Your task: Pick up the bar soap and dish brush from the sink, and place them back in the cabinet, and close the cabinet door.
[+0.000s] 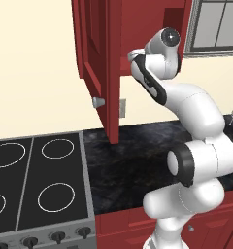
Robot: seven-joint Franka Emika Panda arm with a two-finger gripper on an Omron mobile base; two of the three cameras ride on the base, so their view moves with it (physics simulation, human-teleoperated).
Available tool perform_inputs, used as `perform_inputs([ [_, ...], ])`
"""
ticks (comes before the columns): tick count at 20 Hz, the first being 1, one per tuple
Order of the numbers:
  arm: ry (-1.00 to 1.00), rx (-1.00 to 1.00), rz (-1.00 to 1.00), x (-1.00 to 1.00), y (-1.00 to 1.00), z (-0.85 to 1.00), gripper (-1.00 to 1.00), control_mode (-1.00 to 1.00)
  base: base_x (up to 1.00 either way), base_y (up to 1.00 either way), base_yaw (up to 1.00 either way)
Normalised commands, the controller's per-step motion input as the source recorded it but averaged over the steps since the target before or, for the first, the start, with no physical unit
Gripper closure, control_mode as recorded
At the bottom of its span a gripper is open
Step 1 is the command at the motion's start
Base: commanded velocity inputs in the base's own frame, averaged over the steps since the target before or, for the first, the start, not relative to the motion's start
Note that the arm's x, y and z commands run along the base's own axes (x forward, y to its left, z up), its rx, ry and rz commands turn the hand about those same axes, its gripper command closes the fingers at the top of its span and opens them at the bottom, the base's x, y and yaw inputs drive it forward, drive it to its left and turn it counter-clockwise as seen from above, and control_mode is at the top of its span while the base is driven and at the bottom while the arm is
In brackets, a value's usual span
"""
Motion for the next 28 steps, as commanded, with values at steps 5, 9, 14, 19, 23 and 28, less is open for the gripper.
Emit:
perform_inputs([
  [5, 0.0, 0.0, 0.0, 0.23, 0.01, -0.06, 1.0, -1.0, 0.0, 0.0, 0.0],
  [9, 0.0, 0.0, 0.0, 0.31, 0.0, 0.0, 1.0, -1.0, 0.0, 0.0, 0.0],
  [14, 0.0, 0.0, 0.0, 0.27, 0.0, -0.03, 1.0, -1.0, 0.0, 0.0, 0.0],
  [19, 0.0, 0.0, 0.0, 0.17, 0.0, -0.19, 1.0, -1.0, 0.0, 0.0, 0.0],
  [23, 0.0, 0.0, 0.0, 0.12, 0.0, -0.23, 1.0, -1.0, 0.0, 0.0, 0.0],
  [28, 0.0, 0.0, 0.0, 0.16, 0.0, -0.14, 1.0, -1.0, 0.0, 0.0, 0.0],
])
